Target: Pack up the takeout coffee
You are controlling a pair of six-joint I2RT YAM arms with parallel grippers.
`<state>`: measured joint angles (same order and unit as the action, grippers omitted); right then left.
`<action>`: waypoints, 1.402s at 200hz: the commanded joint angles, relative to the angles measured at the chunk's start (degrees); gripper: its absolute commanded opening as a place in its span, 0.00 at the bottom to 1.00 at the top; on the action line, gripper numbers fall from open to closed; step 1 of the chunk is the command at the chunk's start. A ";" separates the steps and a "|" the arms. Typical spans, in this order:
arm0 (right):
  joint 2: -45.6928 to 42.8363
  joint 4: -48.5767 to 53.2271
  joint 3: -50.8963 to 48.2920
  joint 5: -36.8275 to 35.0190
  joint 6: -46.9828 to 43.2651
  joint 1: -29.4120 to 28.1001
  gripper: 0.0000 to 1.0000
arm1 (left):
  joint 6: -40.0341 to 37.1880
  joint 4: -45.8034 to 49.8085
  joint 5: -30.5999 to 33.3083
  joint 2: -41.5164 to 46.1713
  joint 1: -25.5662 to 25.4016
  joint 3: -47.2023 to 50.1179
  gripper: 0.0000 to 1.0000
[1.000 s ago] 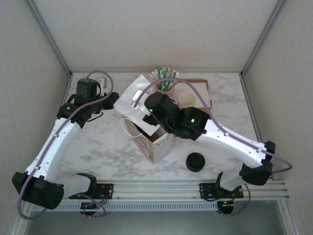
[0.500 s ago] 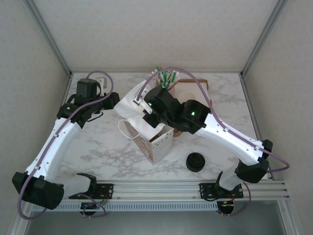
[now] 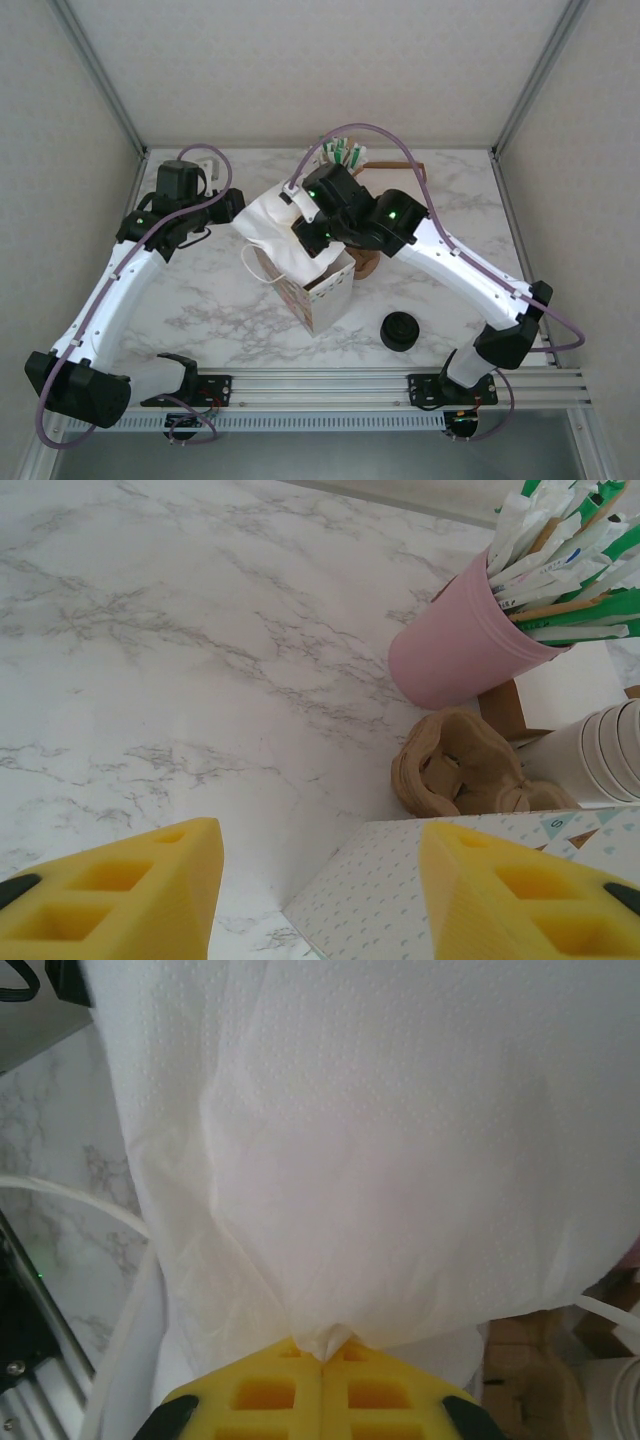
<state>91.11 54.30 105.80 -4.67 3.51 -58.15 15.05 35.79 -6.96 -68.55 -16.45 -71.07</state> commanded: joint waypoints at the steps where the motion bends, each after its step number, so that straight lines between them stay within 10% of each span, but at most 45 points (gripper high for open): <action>1: 1.51 1.09 0.00 2.91 2.53 0.94 0.00 | -0.63 -0.27 0.33 0.61 -0.34 0.65 0.54; 154: 3.99 3.34 -7.12 -2.10 5.03 1.42 0.02 | -0.66 -0.12 0.45 0.70 -0.43 0.67 0.54; 280: 3.72 3.35 -6.65 0.79 4.41 1.37 0.34 | -0.75 -0.14 0.69 0.49 -0.43 0.67 0.54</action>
<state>96.77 58.11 99.35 -5.34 8.14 -56.97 15.05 35.79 -6.96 -68.55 -16.56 -71.05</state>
